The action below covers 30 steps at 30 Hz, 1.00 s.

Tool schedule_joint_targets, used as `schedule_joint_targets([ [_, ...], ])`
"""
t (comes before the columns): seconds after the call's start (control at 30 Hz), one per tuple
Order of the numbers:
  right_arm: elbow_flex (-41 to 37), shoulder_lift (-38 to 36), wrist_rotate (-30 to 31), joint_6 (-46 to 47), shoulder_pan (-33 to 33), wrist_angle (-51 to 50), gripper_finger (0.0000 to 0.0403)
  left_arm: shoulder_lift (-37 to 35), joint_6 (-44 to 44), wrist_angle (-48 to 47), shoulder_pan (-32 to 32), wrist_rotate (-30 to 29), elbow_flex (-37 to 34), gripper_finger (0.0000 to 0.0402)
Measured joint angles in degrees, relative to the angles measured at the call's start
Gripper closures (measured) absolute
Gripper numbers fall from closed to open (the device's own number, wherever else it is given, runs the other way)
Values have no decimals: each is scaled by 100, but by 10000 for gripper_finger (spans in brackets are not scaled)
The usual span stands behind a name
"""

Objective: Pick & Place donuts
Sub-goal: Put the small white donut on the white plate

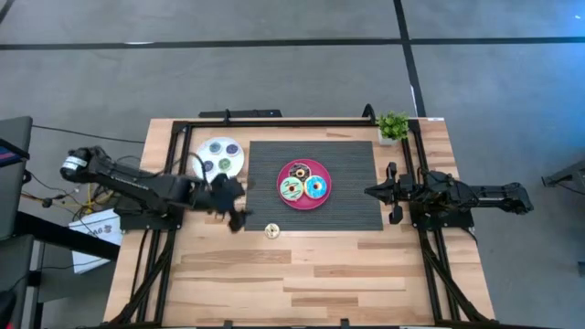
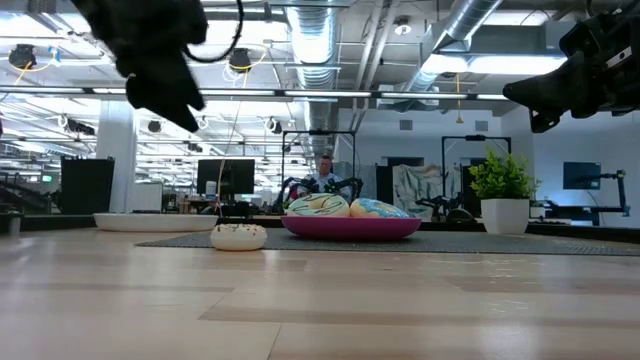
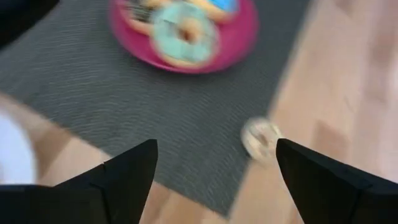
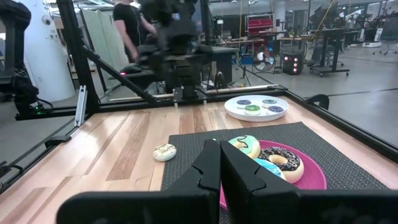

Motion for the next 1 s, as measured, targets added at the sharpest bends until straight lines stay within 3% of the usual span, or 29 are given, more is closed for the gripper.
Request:
schedule_joint_targets([
  [0.13,1,1,0,-1,-2,0,403,199,524,67,-655,-3,-3,79],
  [0.27,0,0,-1,-1,0,0,403,638,467,383,-898,-39,-3,79],
  [0.47,-1,0,-1,1,-1,-1,403,1764,519,1209,-911,138,-5,79],
  [0.63,-1,1,0,-1,-1,0,403,2474,1050,2314,-911,-6,-8,79],
  [0.8,0,-1,0,0,0,-2,403,2825,1540,2666,-896,-264,-7,79],
  [1.0,-1,1,0,-1,-2,2,403,3012,1916,2674,-813,-26,-10,79],
])
